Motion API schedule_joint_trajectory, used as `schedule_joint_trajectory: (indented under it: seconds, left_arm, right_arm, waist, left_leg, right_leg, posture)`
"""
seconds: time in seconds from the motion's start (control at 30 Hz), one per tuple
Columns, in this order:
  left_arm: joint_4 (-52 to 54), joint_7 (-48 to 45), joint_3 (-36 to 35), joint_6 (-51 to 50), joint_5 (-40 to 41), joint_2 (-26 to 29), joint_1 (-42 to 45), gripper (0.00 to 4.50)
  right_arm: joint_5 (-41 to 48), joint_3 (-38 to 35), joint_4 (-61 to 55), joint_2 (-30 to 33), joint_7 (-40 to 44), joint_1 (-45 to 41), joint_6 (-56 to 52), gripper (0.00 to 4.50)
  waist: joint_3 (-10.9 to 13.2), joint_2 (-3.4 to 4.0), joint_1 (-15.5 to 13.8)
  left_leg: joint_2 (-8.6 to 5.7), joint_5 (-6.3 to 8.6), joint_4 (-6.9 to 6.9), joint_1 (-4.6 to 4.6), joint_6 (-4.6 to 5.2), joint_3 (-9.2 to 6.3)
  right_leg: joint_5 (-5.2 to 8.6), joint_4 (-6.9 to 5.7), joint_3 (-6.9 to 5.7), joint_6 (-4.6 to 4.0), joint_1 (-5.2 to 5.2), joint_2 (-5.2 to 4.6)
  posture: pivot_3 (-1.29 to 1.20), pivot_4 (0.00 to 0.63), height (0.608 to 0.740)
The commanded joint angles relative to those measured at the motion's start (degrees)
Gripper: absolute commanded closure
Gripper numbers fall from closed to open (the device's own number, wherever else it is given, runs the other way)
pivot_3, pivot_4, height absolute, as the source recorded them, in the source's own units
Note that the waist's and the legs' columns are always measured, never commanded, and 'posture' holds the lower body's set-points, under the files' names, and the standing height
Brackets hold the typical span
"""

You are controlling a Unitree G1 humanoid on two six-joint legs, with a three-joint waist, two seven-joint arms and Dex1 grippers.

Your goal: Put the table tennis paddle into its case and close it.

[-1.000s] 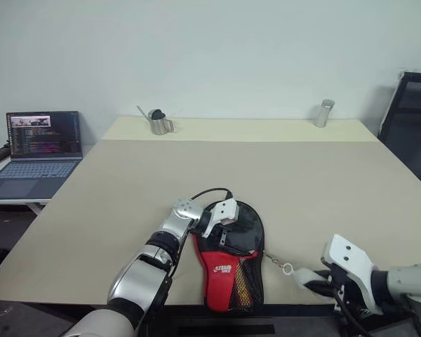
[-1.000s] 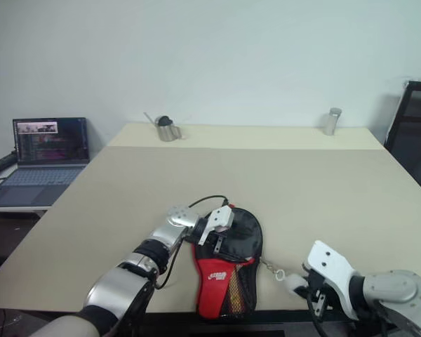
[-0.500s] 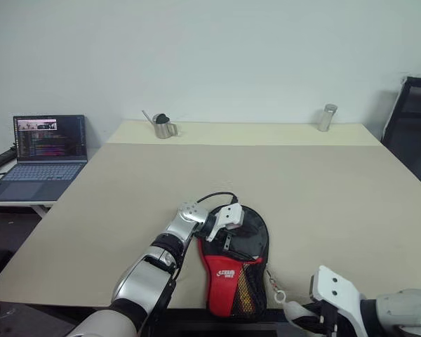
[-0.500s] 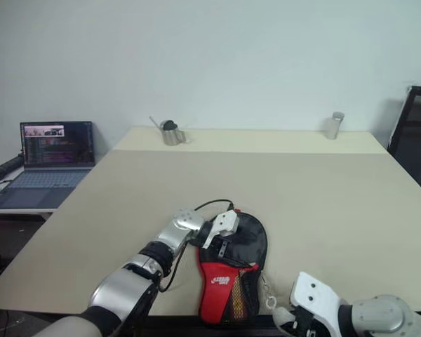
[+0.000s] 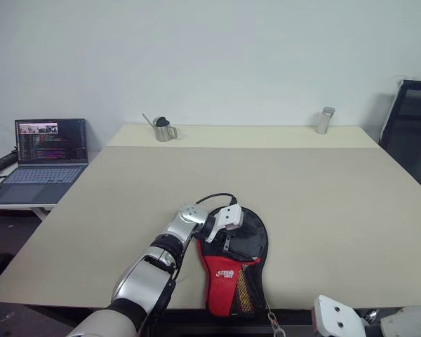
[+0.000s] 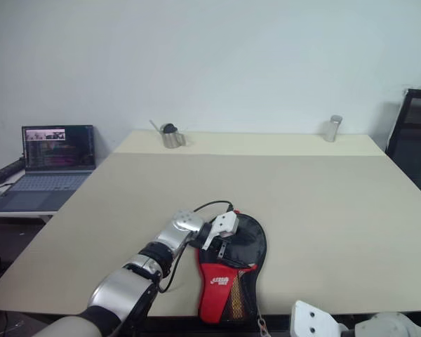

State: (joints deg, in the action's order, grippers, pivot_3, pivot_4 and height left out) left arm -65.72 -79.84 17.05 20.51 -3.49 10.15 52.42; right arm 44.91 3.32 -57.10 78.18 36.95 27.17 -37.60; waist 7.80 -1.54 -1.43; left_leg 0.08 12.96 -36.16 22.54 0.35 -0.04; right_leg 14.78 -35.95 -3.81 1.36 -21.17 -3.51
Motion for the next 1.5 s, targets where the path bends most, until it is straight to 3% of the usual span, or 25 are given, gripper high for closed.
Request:
schedule_joint_trajectory:
  seconds: [0.03, 0.27, 0.53, 0.67, 0.7, 0.77, 0.87, 1.07, 1.17, 1.3, 1.5]
  left_arm:
    - [-4.97, 1.76, 4.94, -0.66, -7.3, 1.36, -3.56, 0.0]
    - [-5.02, 2.27, 4.78, -0.57, -7.3, 1.5, -3.39, 0.0]
    - [-4.76, 2.45, 4.47, -0.43, -7.03, 2.02, -3.7, 0.0]
    - [-4.64, 2.82, 4.25, -0.32, -6.82, 2.15, -3.75, 0.0]
    - [-4.61, 2.86, 4.2, -0.29, -6.77, 2.21, -3.75, 0.0]
    - [-4.37, 2.92, 3.76, -0.39, -6.27, 2.24, -3.75, 0.0]
    - [-3.05, 2.12, 2.19, -0.6, -4.35, 2.34, -3.87, 0.0]
    - [5.67, -1.73, -1.89, -2.07, 1.09, 4.27, -5.8, 0.0]
    - [17.88, -3.46, -4.5, -7.33, 5.96, 7.18, -9.52, 0.0]
    - [35.35, -1.59, -7.75, -19.17, 11.86, 11.8, -15.11, 0.0]
    - [63.24, 7.4, -18.81, -39.48, 21.45, 22.91, -26.99, 0.0]
  right_arm:
    - [4.49, 0.64, -2.9, 4.76, -0.26, 3.53, 7.32, 4.31]
    - [9.68, 2.97, -2.9, 9.46, -6.93, 0.33, 12.28, 4.31]
    - [15.0, 1.02, -2.9, 10.45, -9.2, -1.4, 12.32, 1.59]
    - [25.67, -4.68, -2.9, 11.36, -9.62, -5.87, 11.63, 0.16]
    - [27.54, -5.72, -2.9, 11.27, -10.1, -6.86, 11.09, 0.04]
    - [30.73, -8.62, -1.98, 9.74, -12.68, -9.73, 9.5, 0.04]
    - [30.76, -7.78, 5.98, 3.47, -16.67, -21.18, 8.21, 0.04]
    - [16.26, 0.97, 15.22, -12.79, -13.85, -36.05, 6.74, 0.04]
    - [11.3, 5.12, 19.31, -19.32, -9.41, -40.23, 5.65, 0.04]
    - [5.4, 7.35, 25.12, -26.36, -4.21, -42.54, 6.57, 0.04]
    - [-4.16, 10.6, 38.66, -36.59, 5.72, -48.96, 10.83, 0.04]
  waist:
    - [0.0, 0.0, 0.0]
    - [-0.02, 0.03, -0.01]
    - [-0.03, 0.05, 0.01]
    - [0.01, 0.13, 0.09]
    - [0.01, 0.13, 0.1]
    - [0.01, 0.13, 0.1]
    - [0.02, 0.12, 0.13]
    - [0.22, 0.19, 0.37]
    - [0.57, 0.02, 0.66]
    - [1.39, 0.03, 1.23]
    - [2.72, -0.1, 1.52]
  left_leg:
    - [0.01, 0.01, 0.0, -0.07, -0.02, -0.01]
    - [0.04, 0.05, 0.03, -0.18, -0.08, 0.0]
    - [0.18, 0.07, 0.03, -0.21, -0.11, 0.05]
    - [0.38, 0.24, 0.04, -0.33, -0.4, 0.17]
    - [0.43, 0.26, 0.05, -0.37, -0.44, 0.19]
    - [0.49, 0.28, 0.06, -0.38, -0.48, 0.18]
    - [0.51, 0.31, 0.07, -0.42, -0.52, 0.23]
    - [0.52, 0.11, 0.12, -0.3, -0.19, 0.44]
    - [0.48, 0.16, 0.09, 0.25, -0.19, 0.65]
    - [0.74, 0.16, 0.1, 0.62, -0.18, 0.66]
    - [0.83, 0.16, 0.04, 0.79, -0.19, 0.64]
  right_leg:
    - [0.04, 0.02, 0.0, -0.07, -0.01, -0.01]
    - [0.18, 0.06, 0.03, -0.31, -0.02, -0.05]
    - [0.19, 0.06, -0.03, -0.32, -0.02, -0.07]
    - [0.19, 0.07, -0.13, -0.33, -0.03, -0.07]
    - [0.19, 0.07, -0.17, -0.33, -0.03, -0.07]
    - [0.19, 0.08, -0.24, -0.33, -0.03, -0.08]
    - [0.2, 0.12, -0.26, -0.34, -0.04, -0.14]
    - [0.16, 0.42, -0.47, -0.31, -0.13, -0.4]
    - [-0.24, -0.02, -0.45, 0.09, -0.57, -0.45]
    - [-0.19, -0.28, -0.41, -0.05, -1.13, 0.08]
    - [-0.04, -0.93, -0.35, -0.24, -1.6, 0.25]
  posture:
    - [0.0, 0.15, 0.74]
    - [0.0, 0.15, 0.74]
    - [0.0, 0.15, 0.74]
    - [0.0, 0.15, 0.74]
    - [0.0, 0.15, 0.74]
    - [0.0, 0.15, 0.74]
    - [0.0, 0.15, 0.74]
    - [0.0, 0.15, 0.74]
    - [0.0, 0.15, 0.74]
    - [0.0, 0.15, 0.74]
    - [0.0, 0.15, 0.74]
